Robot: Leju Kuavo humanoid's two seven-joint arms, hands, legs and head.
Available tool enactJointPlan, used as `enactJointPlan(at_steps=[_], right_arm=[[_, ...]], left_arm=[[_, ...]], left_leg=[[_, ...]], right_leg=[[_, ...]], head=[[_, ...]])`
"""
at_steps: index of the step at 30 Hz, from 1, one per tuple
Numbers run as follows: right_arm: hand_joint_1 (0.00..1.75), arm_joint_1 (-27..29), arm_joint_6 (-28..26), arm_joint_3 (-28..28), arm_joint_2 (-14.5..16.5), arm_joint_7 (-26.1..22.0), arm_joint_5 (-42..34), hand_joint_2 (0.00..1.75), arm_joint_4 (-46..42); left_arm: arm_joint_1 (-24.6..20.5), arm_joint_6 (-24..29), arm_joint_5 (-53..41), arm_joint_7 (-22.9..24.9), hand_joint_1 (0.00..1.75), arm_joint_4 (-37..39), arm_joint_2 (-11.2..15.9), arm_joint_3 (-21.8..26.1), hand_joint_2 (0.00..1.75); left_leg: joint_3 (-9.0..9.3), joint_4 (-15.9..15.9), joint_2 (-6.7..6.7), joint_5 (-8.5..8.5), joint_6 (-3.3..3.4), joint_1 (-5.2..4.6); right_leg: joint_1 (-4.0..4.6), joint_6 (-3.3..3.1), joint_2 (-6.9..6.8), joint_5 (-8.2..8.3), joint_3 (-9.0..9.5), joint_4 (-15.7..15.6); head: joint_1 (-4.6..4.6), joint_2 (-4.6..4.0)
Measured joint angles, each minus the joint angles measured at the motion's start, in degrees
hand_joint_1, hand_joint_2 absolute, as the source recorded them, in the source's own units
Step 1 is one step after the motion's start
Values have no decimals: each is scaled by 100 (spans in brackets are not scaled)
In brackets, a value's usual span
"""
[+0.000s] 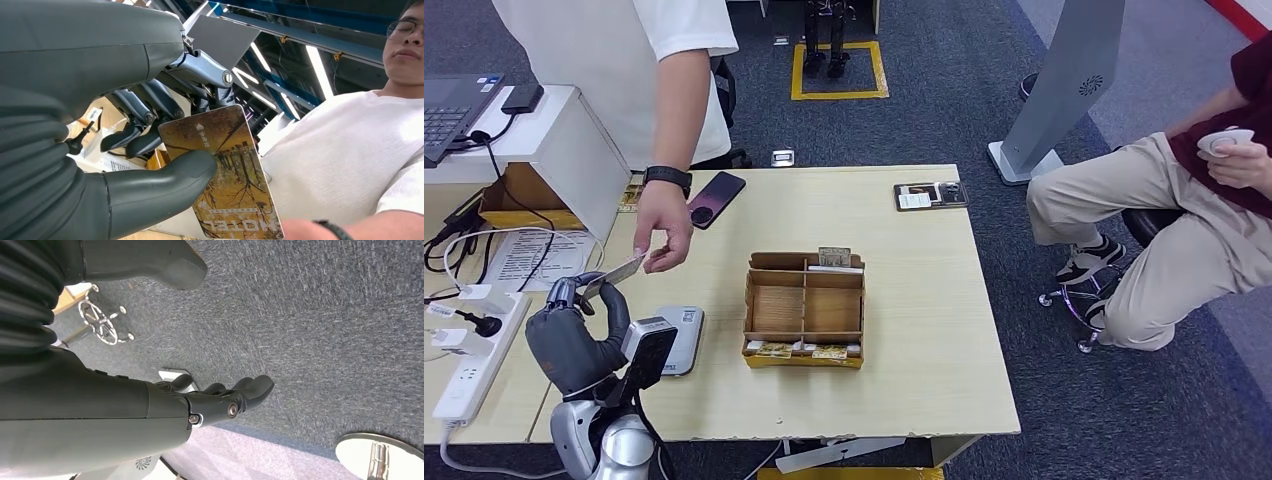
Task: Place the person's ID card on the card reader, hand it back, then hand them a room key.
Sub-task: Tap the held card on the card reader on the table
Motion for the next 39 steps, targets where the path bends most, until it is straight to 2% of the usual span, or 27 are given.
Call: enactJointPlan(at_steps=[7, 12, 18, 26, 39], right_arm=[[0, 0, 0, 10, -4, -8, -13, 175, 39], [0, -1, 0, 28, -27, -20, -14, 175, 102], [0, -6, 2, 68, -58, -28, -27, 175, 160], [0, -7, 2, 85, -81, -27, -120, 175, 193], [0, -4, 1, 107, -101, -28, -242, 175, 213]], left_arm=[[0, 1, -67, 4, 175, 2, 0, 2, 175], [-1, 2, -855, 97, 175, 1, 1, 164, 175], [-1, 4, -1079, 120, 175, 1, 0, 379, 175], [-6, 4, -1121, -80, 175, -44, -3, 1013, 175], [14, 4, -983, -217, 175, -232, -14, 1673, 175]], left_leg=[[0, 0, 0, 0, 0, 0], [0, 0, 0, 0, 0, 0], [-1, 0, 0, 0, 0, 0], [-1, 0, 0, 0, 0, 1], [-2, -1, 0, 0, 0, 1]], right_leg=[[0, 0, 0, 0, 0, 0], [0, 0, 0, 0, 0, 1], [0, 0, 0, 0, 0, 1], [1, 0, 1, -1, 0, 1], [1, 0, 0, -1, 0, 1]], head=[[0, 1], [0, 0], [1, 0], [0, 0], [-1, 0]])
